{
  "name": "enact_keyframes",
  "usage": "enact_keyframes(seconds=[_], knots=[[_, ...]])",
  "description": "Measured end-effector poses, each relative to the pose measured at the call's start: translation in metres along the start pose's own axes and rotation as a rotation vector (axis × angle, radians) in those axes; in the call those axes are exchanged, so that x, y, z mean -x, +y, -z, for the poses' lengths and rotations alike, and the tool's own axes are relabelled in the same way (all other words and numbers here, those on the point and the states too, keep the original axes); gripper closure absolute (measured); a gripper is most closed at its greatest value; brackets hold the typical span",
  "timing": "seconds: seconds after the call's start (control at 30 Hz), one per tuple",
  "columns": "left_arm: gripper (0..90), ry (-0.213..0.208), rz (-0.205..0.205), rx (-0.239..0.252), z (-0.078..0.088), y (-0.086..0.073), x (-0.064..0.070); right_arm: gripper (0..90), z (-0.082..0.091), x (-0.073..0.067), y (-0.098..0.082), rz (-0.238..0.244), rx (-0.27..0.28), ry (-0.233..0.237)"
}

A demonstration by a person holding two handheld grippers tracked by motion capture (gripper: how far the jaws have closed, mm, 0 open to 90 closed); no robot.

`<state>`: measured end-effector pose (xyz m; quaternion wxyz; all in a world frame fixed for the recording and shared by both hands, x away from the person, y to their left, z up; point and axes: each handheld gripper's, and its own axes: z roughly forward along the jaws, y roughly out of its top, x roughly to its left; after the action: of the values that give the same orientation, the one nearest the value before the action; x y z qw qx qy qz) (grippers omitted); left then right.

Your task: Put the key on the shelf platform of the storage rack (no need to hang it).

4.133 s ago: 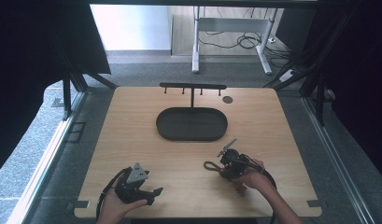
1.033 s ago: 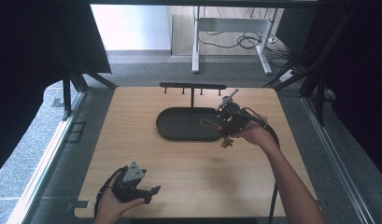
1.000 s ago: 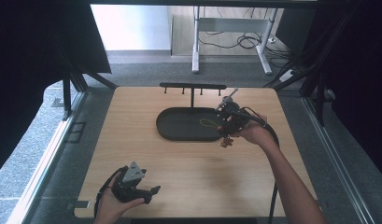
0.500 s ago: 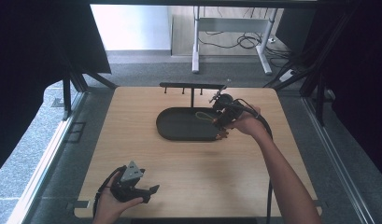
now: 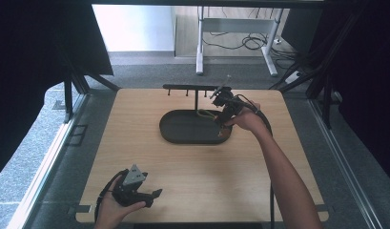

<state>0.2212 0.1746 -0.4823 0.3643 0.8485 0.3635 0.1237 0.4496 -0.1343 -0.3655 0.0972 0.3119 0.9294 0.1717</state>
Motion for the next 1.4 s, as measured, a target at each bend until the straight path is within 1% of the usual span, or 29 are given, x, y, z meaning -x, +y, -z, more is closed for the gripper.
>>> enact_keyframes(seconds=[0.03,0.1,0.17,0.37,0.53,0.63,0.77,0.9,0.93,1.0,1.2,1.33,1.4], knots=[[22.1,0.0,0.0,0.0,0.0,0.0,0.0,67.1,-0.001,0.0,0.002,-0.002,-0.003,-0.003],[22.1,0.0,0.0,0.001,0.0,0.0,0.0,67.1,-0.002,0.002,0.005,0.011,-0.002,0.0],[22.1,-0.001,0.001,0.002,0.001,0.0,-0.001,67.1,-0.004,0.003,0.008,0.009,0.0,-0.001],[22.1,0.002,0.002,0.004,0.001,-0.001,-0.001,67.1,-0.011,0.007,0.013,0.01,-0.004,0.001],[22.1,0.0,0.0,0.003,0.001,0.0,-0.001,67.1,-0.016,0.008,0.015,0.02,0.0,-0.01],[22.1,0.0,0.0,0.003,0.001,0.0,-0.001,67.1,-0.021,0.011,0.016,0.013,-0.003,-0.019],[22.1,0.003,0.003,0.006,0.001,-0.001,-0.001,67.1,-0.028,0.014,0.018,0.002,-0.005,-0.018],[22.0,0.004,0.004,0.006,0.002,-0.001,-0.001,67.1,-0.034,0.014,0.02,0.003,-0.006,-0.013],[22.1,0.006,0.001,0.004,0.002,-0.001,-0.001,67.1,-0.039,0.014,0.021,0.003,-0.01,-0.01],[22.1,0.005,0.001,0.004,0.002,-0.001,-0.001,67.1,-0.043,0.015,0.022,0.005,-0.012,-0.014],[22.1,0.001,0.007,0.008,0.002,-0.001,-0.002,67.1,-0.054,0.018,0.021,-0.018,-0.017,-0.012],[22.1,0.002,0.006,0.009,0.003,-0.001,-0.002,67.1,-0.06,0.018,0.019,-0.012,-0.016,-0.01],[22.1,0.002,0.005,0.007,0.002,-0.001,-0.002,67.0,-0.061,0.016,0.019,-0.019,-0.016,-0.013]])
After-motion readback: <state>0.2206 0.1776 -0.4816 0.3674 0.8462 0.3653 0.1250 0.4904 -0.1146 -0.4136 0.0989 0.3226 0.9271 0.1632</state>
